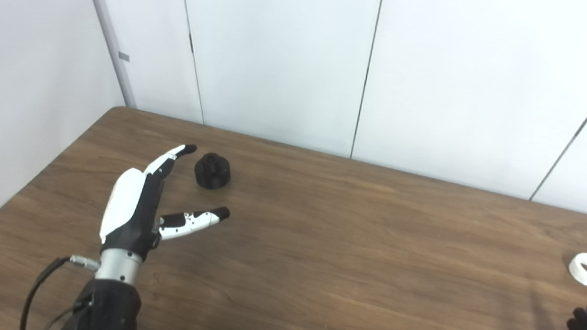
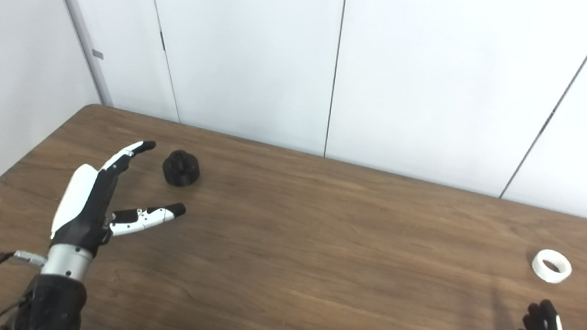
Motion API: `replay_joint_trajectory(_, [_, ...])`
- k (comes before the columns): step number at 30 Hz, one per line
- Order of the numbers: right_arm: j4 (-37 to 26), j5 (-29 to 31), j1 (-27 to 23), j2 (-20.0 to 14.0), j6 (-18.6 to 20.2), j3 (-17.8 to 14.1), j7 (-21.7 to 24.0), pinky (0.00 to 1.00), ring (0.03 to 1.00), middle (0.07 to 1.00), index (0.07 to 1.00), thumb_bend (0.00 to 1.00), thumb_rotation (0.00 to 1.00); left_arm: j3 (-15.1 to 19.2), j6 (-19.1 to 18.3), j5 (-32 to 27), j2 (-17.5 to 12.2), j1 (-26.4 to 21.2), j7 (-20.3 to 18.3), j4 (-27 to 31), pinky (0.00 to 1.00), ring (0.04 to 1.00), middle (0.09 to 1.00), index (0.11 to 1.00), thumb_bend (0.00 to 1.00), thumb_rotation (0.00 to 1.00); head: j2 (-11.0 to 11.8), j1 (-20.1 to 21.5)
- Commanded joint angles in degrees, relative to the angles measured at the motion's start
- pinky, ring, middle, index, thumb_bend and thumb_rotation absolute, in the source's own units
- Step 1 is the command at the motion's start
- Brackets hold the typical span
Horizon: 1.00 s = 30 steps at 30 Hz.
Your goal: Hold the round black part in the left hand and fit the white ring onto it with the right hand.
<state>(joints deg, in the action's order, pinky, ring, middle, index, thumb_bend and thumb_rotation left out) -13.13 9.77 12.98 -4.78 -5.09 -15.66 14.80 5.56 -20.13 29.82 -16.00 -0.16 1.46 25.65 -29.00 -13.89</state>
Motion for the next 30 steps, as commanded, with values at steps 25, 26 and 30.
replay_joint_trajectory(25, [-1.9, 0.0, 8.7, -0.7, -3.6, 0.7, -0.2, 1.00, 0.991, 0.980, 0.988, 0.48, 1.00, -3.6, 1.6, 8.3, -7.4, -18.1, 5.3, -28.6, 1.00, 0.935, 0.885, 0.818, 0.89, 0.38, -0.5, 0.6])
replay_joint_trajectory(26, [-1.9, 0.1, 8.7, -0.7, -3.7, 0.7, -0.2, 1.00, 0.991, 0.981, 0.989, 0.48, 1.00, -3.7, 1.6, 8.3, -7.5, -18.3, 5.3, -29.3, 1.00, 0.934, 0.885, 0.818, 0.89, 0.38, -0.5, 0.6])
replay_joint_trajectory(30, [-2.1, -0.1, 8.9, -0.7, -3.5, 0.6, -0.4, 1.00, 0.988, 0.978, 0.986, 0.49, 1.00, -4.4, 0.6, 8.4, -7.9, -19.8, 4.4, -32.0, 1.00, 0.942, 0.894, 0.820, 0.89, 0.40, -0.5, 0.7])
